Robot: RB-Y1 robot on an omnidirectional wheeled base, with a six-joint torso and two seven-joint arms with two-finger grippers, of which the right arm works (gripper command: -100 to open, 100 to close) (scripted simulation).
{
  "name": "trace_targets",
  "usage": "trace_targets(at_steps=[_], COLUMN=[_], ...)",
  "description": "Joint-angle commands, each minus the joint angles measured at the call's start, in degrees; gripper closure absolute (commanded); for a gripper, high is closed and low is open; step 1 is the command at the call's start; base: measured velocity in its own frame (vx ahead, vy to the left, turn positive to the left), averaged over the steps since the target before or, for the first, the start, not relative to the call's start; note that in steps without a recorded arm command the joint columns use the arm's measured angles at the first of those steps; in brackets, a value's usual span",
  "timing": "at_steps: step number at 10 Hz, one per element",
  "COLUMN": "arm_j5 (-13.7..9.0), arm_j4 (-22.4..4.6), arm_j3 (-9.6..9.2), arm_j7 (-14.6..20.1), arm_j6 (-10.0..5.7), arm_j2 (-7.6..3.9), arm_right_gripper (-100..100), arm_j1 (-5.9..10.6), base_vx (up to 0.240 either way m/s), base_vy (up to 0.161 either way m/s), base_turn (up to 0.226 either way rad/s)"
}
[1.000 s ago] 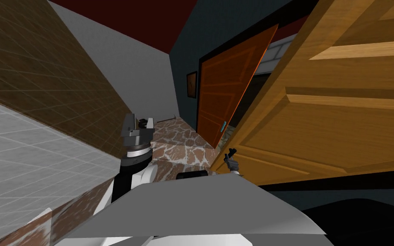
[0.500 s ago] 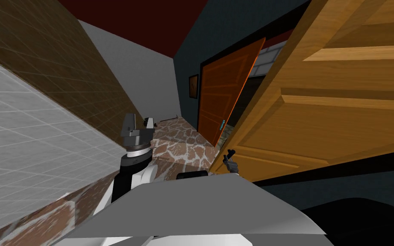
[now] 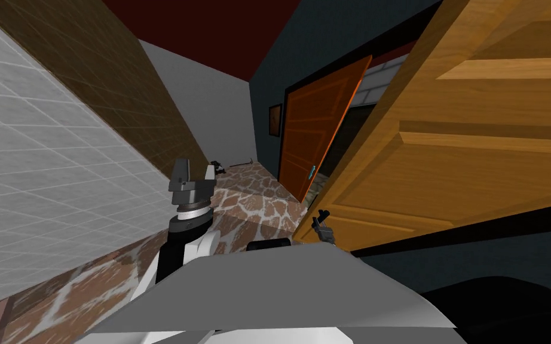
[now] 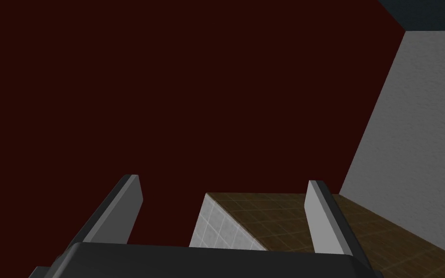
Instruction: Pull the door open
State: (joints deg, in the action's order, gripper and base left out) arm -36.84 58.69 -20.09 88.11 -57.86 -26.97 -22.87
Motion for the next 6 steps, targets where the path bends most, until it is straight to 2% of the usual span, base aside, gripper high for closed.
trace_targets(at_steps=[1, 4, 5, 6], arm_j5=[0.5, 1.3, 1.1, 1.5], arm_j4=[-0.5, -1.1, -1.1, -1.7], arm_j3=[-0.83, -2.01, -1.82, -2.45], arm_j7=[1.1, 2.6, 2.2, 2.9], arm_j6=[-1.16, -2.6, -1.99, -2.75], arm_j2=[-0.8, -1.96, -1.66, -2.11], arm_right_gripper=[100, 100, 100, 100], arm_j1=[-0.28, -0.59, -0.45, -0.51], base_vx=[-0.209, -0.203, -0.092, -0.143], base_vy=[0.003, -0.021, -0.004, -0.023], base_turn=[0.126, 0.091, 0.021, 0.096])
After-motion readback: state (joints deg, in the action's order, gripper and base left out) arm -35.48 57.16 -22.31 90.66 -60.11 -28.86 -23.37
